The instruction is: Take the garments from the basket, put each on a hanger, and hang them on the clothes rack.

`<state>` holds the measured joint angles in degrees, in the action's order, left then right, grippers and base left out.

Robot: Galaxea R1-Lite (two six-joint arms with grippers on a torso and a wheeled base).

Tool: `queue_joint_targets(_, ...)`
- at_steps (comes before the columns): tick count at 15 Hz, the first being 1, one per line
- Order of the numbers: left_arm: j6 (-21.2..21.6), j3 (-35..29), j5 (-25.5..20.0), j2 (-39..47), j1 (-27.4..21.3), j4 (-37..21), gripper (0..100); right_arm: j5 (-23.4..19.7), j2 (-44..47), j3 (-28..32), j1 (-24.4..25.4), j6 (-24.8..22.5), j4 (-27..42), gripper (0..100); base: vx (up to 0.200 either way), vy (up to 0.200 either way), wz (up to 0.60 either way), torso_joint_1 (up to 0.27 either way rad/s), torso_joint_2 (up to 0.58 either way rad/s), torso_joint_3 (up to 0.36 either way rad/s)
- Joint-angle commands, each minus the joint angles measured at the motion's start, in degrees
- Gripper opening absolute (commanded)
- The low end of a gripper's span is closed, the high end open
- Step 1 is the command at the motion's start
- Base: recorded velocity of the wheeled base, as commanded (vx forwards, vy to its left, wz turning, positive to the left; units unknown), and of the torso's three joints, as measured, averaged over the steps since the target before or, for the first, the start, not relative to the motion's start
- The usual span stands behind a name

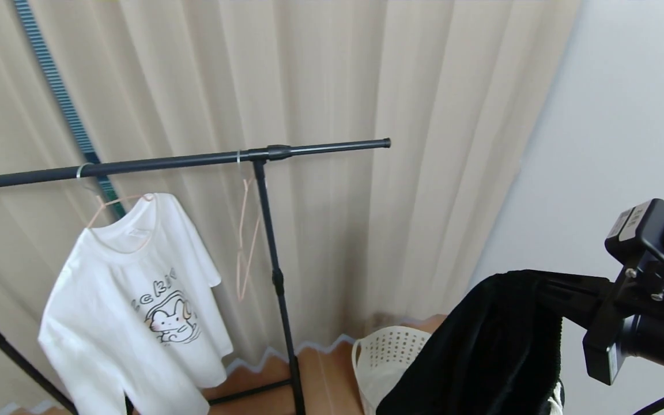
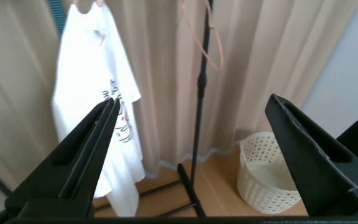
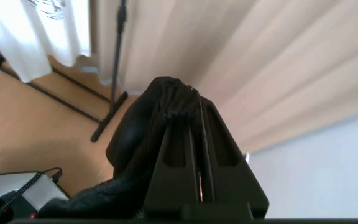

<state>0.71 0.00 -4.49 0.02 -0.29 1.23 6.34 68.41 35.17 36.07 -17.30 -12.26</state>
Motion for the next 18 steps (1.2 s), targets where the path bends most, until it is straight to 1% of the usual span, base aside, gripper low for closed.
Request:
queue_joint_targets(1, 0.0, 0.0, 0.0, 0.0, -0.1, 0.1, 100, 0.0, 0.1, -0.1, 0.1, 0.0, 0.0, 0, 0.0, 0.0, 0.6, 0.002, 0.0, 0.002)
queue_joint_targets(9, 0.0, 0.0, 0.0, 0.0, -0.1, 0.0, 100, 0.0, 0.2, -0.3, 0.1, 0.0, 0.0, 0, 0.0, 0.0, 0.0, 0.0, 0.0, 0.0)
queue_joint_targets(10, 0.0, 0.0, 0.0, 0.0, -0.1, 0.0, 100, 0.0, 0.1, -0.3, 0.1, -0.1, 0.0, 0, 0.0, 0.0, 0.6, 0.007, 0.0, 0.002)
queue_joint_targets(18, 0.3, 0.0, -0.3, 0.0, -0.1, 0.0, 100, 0.0, 0.0, -1.0, 0.3, -0.3, 0.0, 0, 0.0, 0.0, 0.0, 0.0, 0.0, 0.0)
